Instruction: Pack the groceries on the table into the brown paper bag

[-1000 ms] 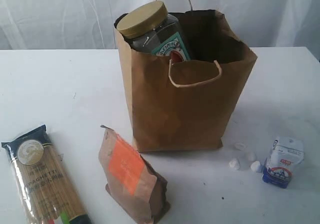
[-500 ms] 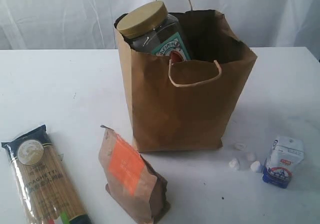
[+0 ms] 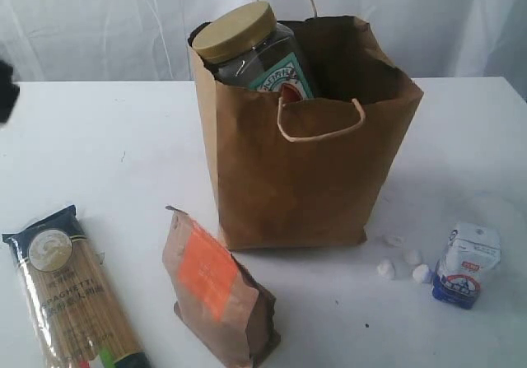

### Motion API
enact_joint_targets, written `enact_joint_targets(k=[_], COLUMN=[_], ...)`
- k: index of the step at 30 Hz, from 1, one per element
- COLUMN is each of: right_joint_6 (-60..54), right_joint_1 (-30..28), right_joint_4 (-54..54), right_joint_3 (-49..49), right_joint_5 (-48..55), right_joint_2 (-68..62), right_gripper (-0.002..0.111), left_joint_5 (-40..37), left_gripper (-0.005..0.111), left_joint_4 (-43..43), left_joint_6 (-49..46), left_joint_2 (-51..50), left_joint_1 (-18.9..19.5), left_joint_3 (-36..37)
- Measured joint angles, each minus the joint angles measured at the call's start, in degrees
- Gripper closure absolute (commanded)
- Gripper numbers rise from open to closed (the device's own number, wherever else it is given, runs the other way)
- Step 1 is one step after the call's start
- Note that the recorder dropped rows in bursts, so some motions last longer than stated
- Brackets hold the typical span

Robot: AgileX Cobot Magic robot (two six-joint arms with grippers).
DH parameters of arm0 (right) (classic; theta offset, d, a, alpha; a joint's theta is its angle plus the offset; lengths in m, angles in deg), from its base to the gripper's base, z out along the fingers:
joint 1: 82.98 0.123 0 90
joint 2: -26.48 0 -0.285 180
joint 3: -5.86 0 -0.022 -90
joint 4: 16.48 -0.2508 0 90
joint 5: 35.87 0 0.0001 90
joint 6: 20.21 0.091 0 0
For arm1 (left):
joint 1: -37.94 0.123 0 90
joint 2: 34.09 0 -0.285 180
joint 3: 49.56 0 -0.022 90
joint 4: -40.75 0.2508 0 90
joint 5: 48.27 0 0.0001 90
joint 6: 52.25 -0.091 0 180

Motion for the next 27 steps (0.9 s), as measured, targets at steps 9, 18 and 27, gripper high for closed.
enact_joint_targets(k=[9,18,27], right_joint_6=[0.0,0.0,0.0], right_joint_1=[0.0,0.0,0.0], right_joint_4=[0.0,0.0,0.0], right_joint_3=[0.0,0.0,0.0], right_joint_5=[0.0,0.0,0.0], right_joint_2=[0.0,0.0,0.0], right_gripper=[0.108,0.108,0.108], left_joint_5=[24.5,40.5,39.8], left_gripper=[0.086,0.107,0.107], left_joint_4=[-7.1,-10.3,-10.5], left_joint_6=[4.1,4.2,4.9], left_joint_2=[9.0,11.0,11.9], left_joint_1=[0.0,0.0,0.0], left_joint_3=[30.2,40.0,40.0])
